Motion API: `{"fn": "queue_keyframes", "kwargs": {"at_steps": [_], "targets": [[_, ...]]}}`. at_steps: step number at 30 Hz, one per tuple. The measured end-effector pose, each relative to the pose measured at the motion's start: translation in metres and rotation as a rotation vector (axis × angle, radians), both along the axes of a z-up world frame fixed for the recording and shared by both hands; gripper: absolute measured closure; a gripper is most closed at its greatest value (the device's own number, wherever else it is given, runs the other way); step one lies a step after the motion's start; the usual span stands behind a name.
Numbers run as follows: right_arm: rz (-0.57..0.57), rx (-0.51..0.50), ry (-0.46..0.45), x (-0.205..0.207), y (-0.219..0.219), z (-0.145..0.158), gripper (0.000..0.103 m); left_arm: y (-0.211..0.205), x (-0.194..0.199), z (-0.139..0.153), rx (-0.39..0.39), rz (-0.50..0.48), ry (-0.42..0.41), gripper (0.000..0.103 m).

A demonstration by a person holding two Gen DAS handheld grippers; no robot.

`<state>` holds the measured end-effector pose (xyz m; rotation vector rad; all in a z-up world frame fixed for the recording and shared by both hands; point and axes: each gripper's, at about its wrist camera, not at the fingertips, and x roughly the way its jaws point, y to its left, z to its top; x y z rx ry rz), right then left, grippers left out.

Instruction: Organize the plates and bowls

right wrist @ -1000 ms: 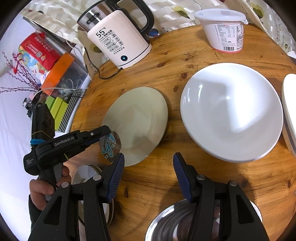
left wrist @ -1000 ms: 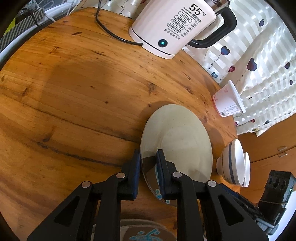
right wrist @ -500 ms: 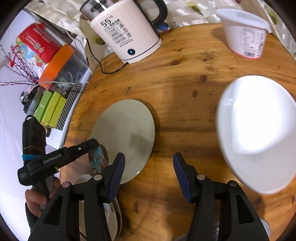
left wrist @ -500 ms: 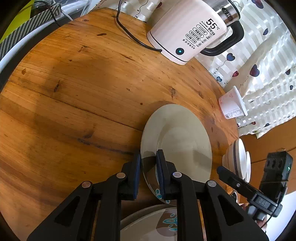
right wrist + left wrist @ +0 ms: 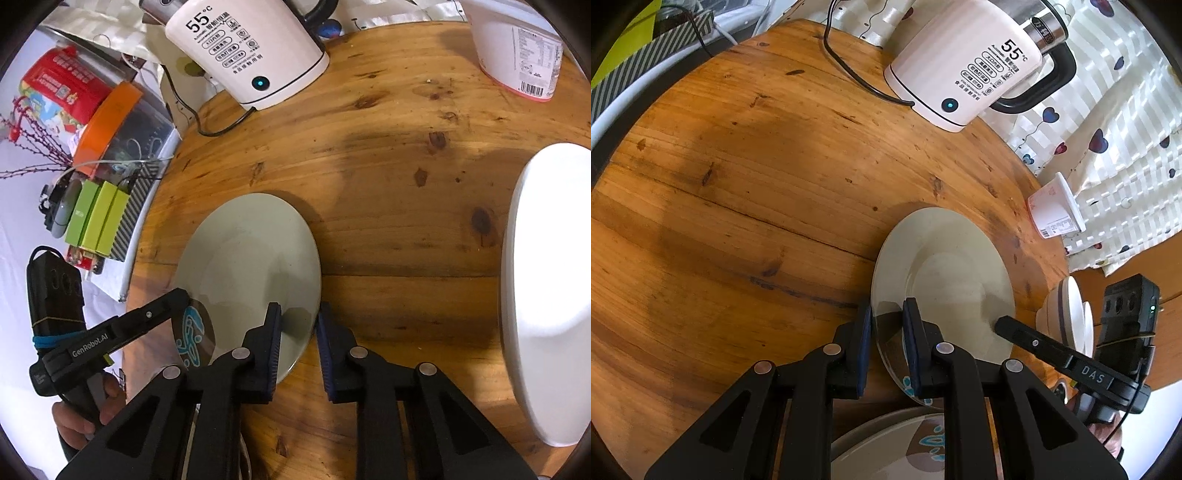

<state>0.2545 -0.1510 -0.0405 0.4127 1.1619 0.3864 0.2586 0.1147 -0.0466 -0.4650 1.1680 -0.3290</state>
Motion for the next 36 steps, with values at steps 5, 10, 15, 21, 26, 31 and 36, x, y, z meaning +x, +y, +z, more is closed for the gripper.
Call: {"fn": "queue_keyframes", "kwargs": {"at_steps": [5,10,15,21,26,31,36], "targets": [[-0.006,0.008,-0.024,-0.002,-0.002,0.008,0.086,-0.004,0.001,0.005,0.013,0.002,-0.005,0.085],[0.001,0.008,-0.057,-0.004,-0.003,0.023,0.086,-0.005,-0.001,0.019,0.006,0.005,-0.027,0.085],[0.014,0.014,-0.073,-0.012,-0.001,0.033,0.086,-0.004,-0.012,0.032,0.02,0.015,-0.044,0.085],[0.041,0.035,-0.098,-0.038,0.004,0.045,0.086,0.005,-0.042,0.046,0.018,0.035,-0.066,0.085],[0.074,0.049,-0.12,-0.069,0.012,0.05,0.086,0.014,-0.076,0.053,0.03,0.066,-0.088,0.085],[0.108,0.048,-0.125,-0.094,0.025,0.046,0.086,0.024,-0.107,0.05,0.051,0.093,-0.095,0.084],[0.136,0.046,-0.109,-0.111,0.036,0.037,0.086,0.033,-0.126,0.043,0.058,0.124,-0.077,0.084]]}}
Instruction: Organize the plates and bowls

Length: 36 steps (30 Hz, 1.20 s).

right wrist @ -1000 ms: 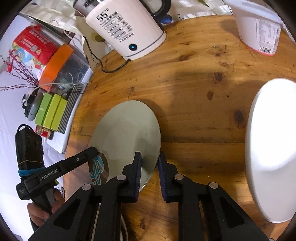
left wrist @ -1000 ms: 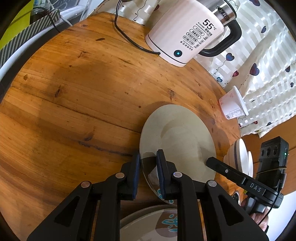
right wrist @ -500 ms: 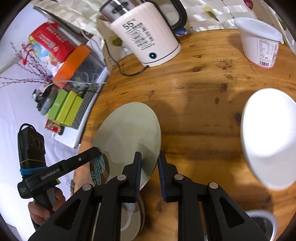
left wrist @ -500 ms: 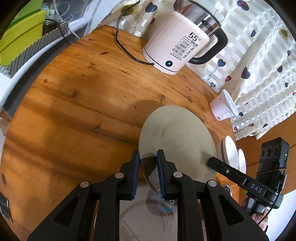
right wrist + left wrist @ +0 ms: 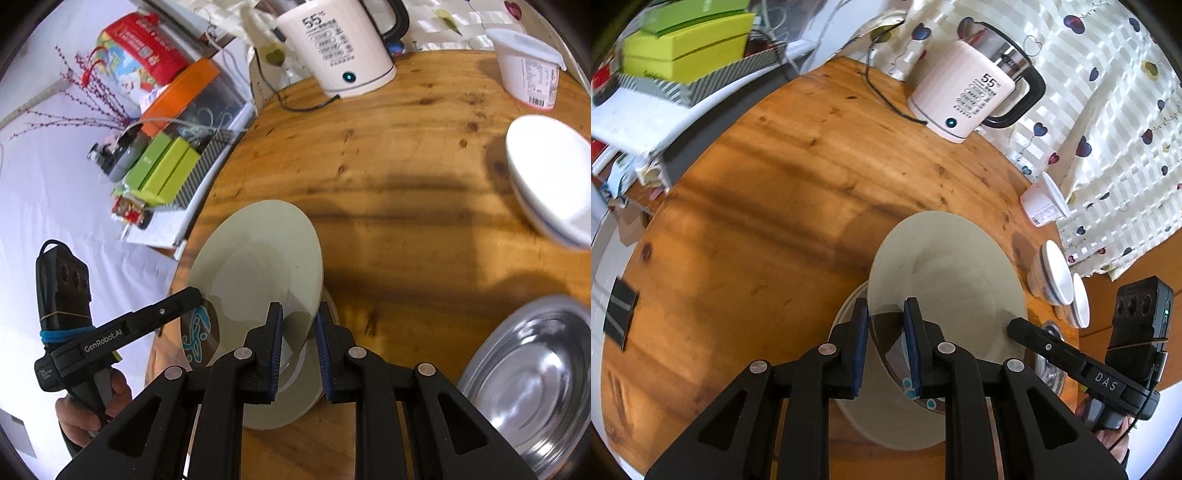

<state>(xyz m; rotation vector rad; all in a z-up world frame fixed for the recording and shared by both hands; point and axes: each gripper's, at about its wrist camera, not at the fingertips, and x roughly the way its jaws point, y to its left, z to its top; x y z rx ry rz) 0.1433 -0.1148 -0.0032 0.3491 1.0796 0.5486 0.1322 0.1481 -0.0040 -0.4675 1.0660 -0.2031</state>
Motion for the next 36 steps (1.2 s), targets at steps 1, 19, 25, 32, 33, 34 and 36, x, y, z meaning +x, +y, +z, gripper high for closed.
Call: {"fn": "queue_keyframes", "kwargs": {"at_steps": [1,19,25,32,33,34,36], "targets": [[0.005,-0.001,0.003,-0.004,0.002,-0.002,0.086,0.001,-0.002,-0.002,0.0,0.005,0.005,0.084],[0.028,-0.025,0.049,-0.022,0.008,-0.022,0.084,0.004,-0.03,-0.016,0.026,0.02,0.033,0.084],[0.043,-0.081,0.014,-0.026,0.015,-0.017,0.08,-0.001,-0.032,-0.015,0.06,0.01,0.018,0.083],[0.051,-0.152,-0.034,-0.03,0.021,-0.014,0.077,-0.007,-0.035,-0.014,0.12,-0.005,-0.007,0.082],[0.052,-0.156,-0.038,-0.03,0.021,-0.015,0.077,-0.008,-0.035,-0.013,0.125,-0.007,-0.01,0.082],[0.052,-0.161,-0.041,-0.03,0.021,-0.015,0.077,-0.008,-0.036,-0.013,0.129,-0.008,-0.012,0.082],[0.052,-0.18,-0.053,-0.031,0.021,-0.014,0.076,-0.007,-0.036,-0.014,0.127,-0.007,-0.017,0.082]]}}
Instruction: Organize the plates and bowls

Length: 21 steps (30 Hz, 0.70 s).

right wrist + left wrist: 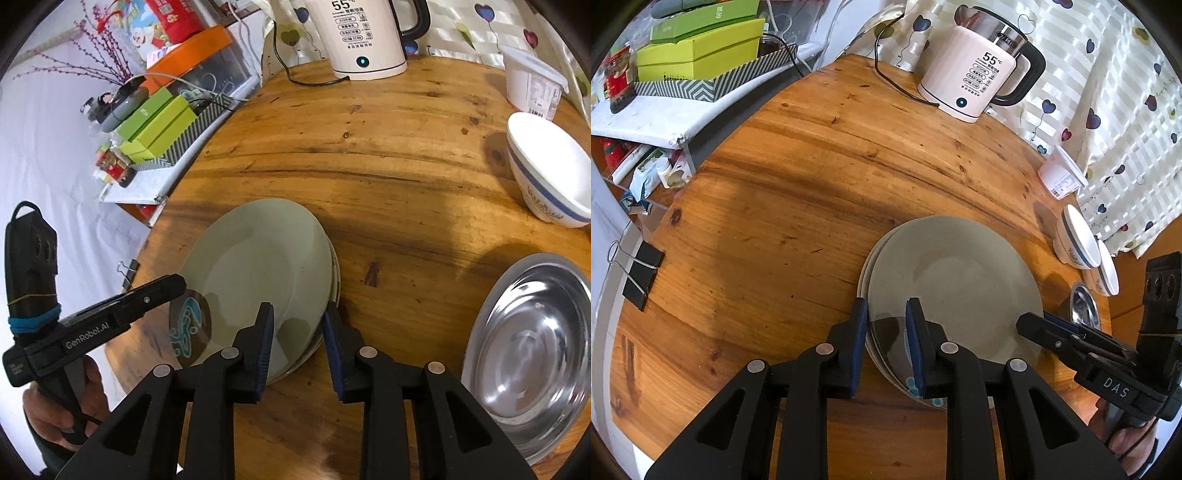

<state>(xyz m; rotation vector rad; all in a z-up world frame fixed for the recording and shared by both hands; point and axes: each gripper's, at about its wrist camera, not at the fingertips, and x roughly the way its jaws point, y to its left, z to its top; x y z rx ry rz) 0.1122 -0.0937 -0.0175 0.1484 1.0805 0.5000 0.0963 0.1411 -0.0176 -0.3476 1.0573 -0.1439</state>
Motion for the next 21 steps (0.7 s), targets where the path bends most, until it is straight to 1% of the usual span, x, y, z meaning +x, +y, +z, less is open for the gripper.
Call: {"fn": "queue_keyframes", "kwargs": {"at_steps": [4,6,7,8,10,12,13,15,16,17,21], "targets": [[0.006,-0.04,-0.026,-0.001,0.001,0.0,0.069,0.0,0.0,0.0,-0.001,0.005,-0.004,0.082],[0.008,-0.065,-0.058,-0.004,0.002,0.004,0.063,0.002,0.001,-0.002,-0.003,0.009,-0.001,0.082],[0.008,-0.07,-0.072,-0.005,0.002,0.006,0.057,0.003,0.0,-0.003,-0.008,0.011,0.003,0.082],[0.006,-0.074,-0.08,-0.006,0.002,0.007,0.055,0.004,0.0,-0.004,-0.01,0.014,0.007,0.082],[-0.001,-0.074,-0.098,-0.007,-0.001,0.01,0.055,0.006,-0.001,-0.005,-0.026,0.019,0.004,0.082],[-0.001,-0.053,-0.108,-0.008,-0.005,0.011,0.055,0.008,-0.003,-0.005,-0.03,0.028,-0.001,0.082],[0.001,-0.052,-0.107,-0.008,-0.006,0.01,0.055,0.009,-0.003,-0.005,-0.032,0.033,-0.005,0.082],[0.008,-0.047,-0.097,-0.008,-0.005,0.007,0.066,0.012,-0.004,-0.005,-0.041,0.04,-0.009,0.082],[0.01,-0.043,-0.082,-0.006,-0.005,0.004,0.076,0.012,-0.004,-0.006,-0.045,0.041,-0.008,0.082],[0.01,-0.041,-0.077,-0.006,-0.004,0.002,0.08,0.012,-0.004,-0.006,-0.049,0.04,-0.008,0.082],[0.003,-0.04,-0.079,-0.005,-0.002,0.0,0.082,0.009,-0.003,-0.007,-0.055,0.029,-0.01,0.082]]}}
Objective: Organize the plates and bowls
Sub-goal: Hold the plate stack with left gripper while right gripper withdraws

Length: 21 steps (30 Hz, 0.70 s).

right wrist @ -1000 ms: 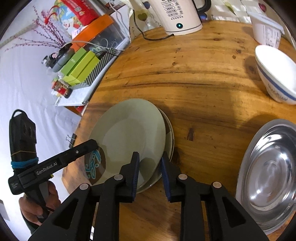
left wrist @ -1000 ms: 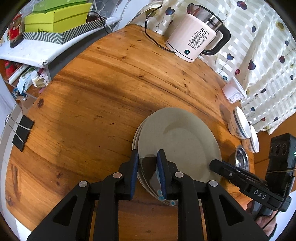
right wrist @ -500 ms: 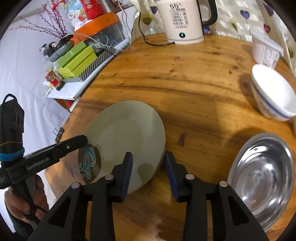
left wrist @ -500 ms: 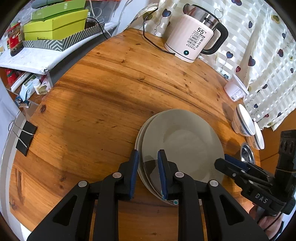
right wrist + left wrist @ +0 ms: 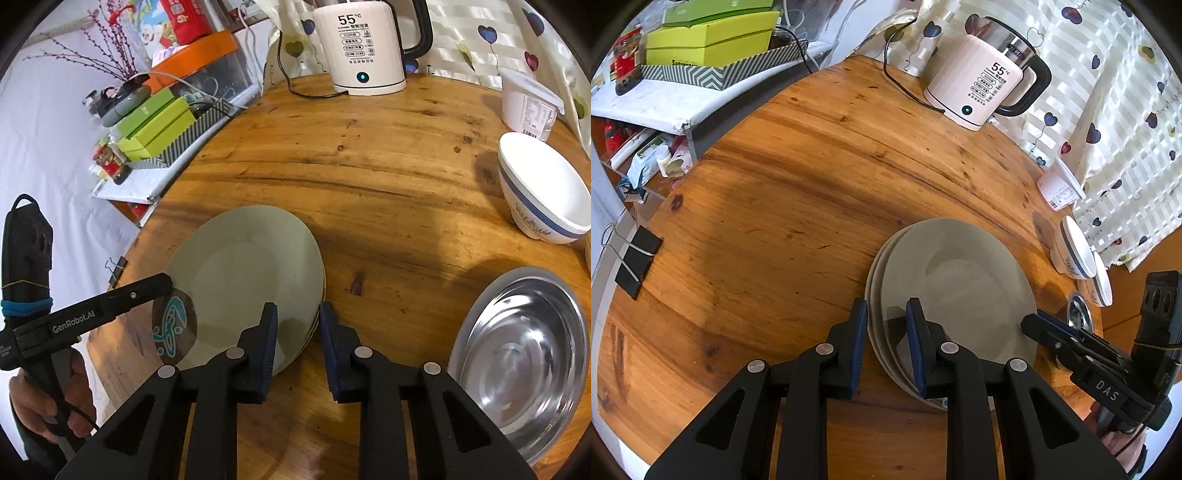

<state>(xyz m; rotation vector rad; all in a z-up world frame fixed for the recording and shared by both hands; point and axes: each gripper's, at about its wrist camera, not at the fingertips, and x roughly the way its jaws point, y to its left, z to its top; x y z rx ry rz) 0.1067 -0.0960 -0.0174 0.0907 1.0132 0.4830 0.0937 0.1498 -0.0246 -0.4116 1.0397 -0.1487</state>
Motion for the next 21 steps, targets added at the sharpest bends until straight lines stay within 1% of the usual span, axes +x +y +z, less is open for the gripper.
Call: {"fn": "queue_keyframes", "kwargs": {"at_steps": [1,4,13,15,16,17,21], "targets": [[-0.001,0.001,-0.004,0.0,0.0,0.001,0.084,-0.001,0.0,0.0,0.002,-0.001,-0.001,0.082],[-0.003,0.006,-0.008,0.001,0.0,0.001,0.085,-0.001,0.002,0.001,0.006,0.001,-0.002,0.082],[-0.004,0.023,0.007,0.003,-0.003,-0.002,0.084,-0.001,0.004,0.0,0.005,0.001,-0.004,0.082],[-0.009,0.037,0.003,0.003,-0.007,0.0,0.081,-0.001,0.004,0.001,0.007,0.004,-0.006,0.082],[-0.015,0.039,0.0,0.003,-0.009,0.002,0.076,0.0,0.004,0.001,0.007,0.008,-0.007,0.082],[-0.021,0.041,-0.004,0.003,-0.011,0.004,0.074,0.001,0.003,0.002,0.01,0.013,-0.01,0.082],[-0.027,0.057,-0.02,-0.002,-0.019,0.011,0.073,0.004,-0.001,0.009,0.035,0.037,-0.03,0.082]]}}
